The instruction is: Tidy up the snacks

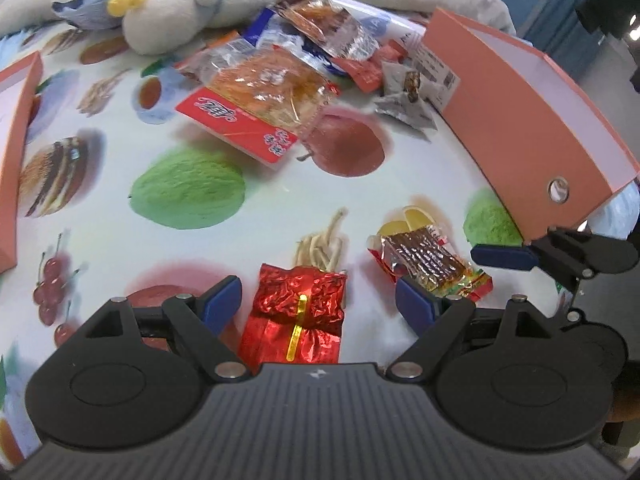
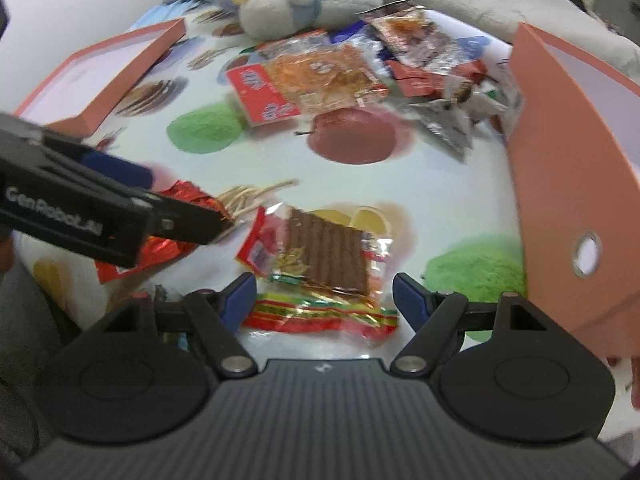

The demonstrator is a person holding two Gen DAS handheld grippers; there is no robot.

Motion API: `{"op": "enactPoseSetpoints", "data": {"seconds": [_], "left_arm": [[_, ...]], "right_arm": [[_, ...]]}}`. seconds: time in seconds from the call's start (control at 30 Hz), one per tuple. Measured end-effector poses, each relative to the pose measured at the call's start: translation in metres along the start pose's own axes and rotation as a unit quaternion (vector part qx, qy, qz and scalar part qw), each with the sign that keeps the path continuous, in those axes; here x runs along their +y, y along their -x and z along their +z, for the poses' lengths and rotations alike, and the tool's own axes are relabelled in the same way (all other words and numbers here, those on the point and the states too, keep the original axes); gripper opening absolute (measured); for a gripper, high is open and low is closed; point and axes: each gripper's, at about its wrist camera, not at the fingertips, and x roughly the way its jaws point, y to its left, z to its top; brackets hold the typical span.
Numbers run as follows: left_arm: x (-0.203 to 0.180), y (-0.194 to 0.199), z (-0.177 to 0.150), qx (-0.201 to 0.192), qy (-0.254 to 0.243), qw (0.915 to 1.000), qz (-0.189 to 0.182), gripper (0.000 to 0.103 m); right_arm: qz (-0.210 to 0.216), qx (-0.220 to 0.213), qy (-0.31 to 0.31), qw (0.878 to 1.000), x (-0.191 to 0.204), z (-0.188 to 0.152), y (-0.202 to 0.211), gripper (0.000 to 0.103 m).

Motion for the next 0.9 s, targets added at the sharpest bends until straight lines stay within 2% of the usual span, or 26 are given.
{"op": "enactPoseSetpoints", "data": {"seconds": [0.1, 0.2, 0.27, 0.33, 0.37, 0.4, 0.43, 0.6, 0.9], "left_arm": [[0.0, -0.009, 0.001, 0.01, -0.01, 0.9999, 0.009, 0.086], [-0.004, -0.011, 0.0, 0.006, -0.036, 0.9991, 0.02, 0.084], [-0.001, -0.014, 0.0, 0.011, -0.031, 0.9993, 0.016, 0.077], [0.001, -0.017, -0.002, 0.016, -0.03, 0.9991, 0.027, 0.066], [0.001, -0.017, -0.003, 0.013, -0.032, 0.999, 0.029, 0.065], [0.001, -0.017, -0.004, 0.009, -0.032, 0.999, 0.031, 0.059], [0.002, -0.017, -0.004, 0.007, -0.032, 0.999, 0.032, 0.057], [0.006, -0.01, -0.004, -0.003, -0.005, 0.9997, 0.024, 0.057], [0.006, 0.023, -0.003, -0.037, 0.045, 0.9981, 0.021, 0.057]], "right_arm": [[0.003, 0.001, 0.015, 1.0, 0.003, 0.003, -0.005, 0.077], [0.011, 0.009, -0.006, 1.0, -0.002, 0.005, -0.013, 0.076], [0.017, 0.009, -0.006, 1.0, -0.003, 0.005, -0.015, 0.076], [0.026, 0.013, -0.009, 1.0, -0.005, 0.005, -0.017, 0.075], [0.025, 0.014, -0.011, 1.0, -0.005, 0.006, -0.017, 0.071], [0.025, 0.012, -0.01, 1.0, -0.004, 0.006, -0.016, 0.063], [0.022, 0.011, -0.008, 1.0, -0.003, 0.006, -0.015, 0.062], [0.016, 0.009, -0.006, 1.0, -0.002, 0.009, -0.008, 0.053], [0.001, -0.02, -0.005, 1.0, 0.003, 0.008, 0.021, 0.051]]}}
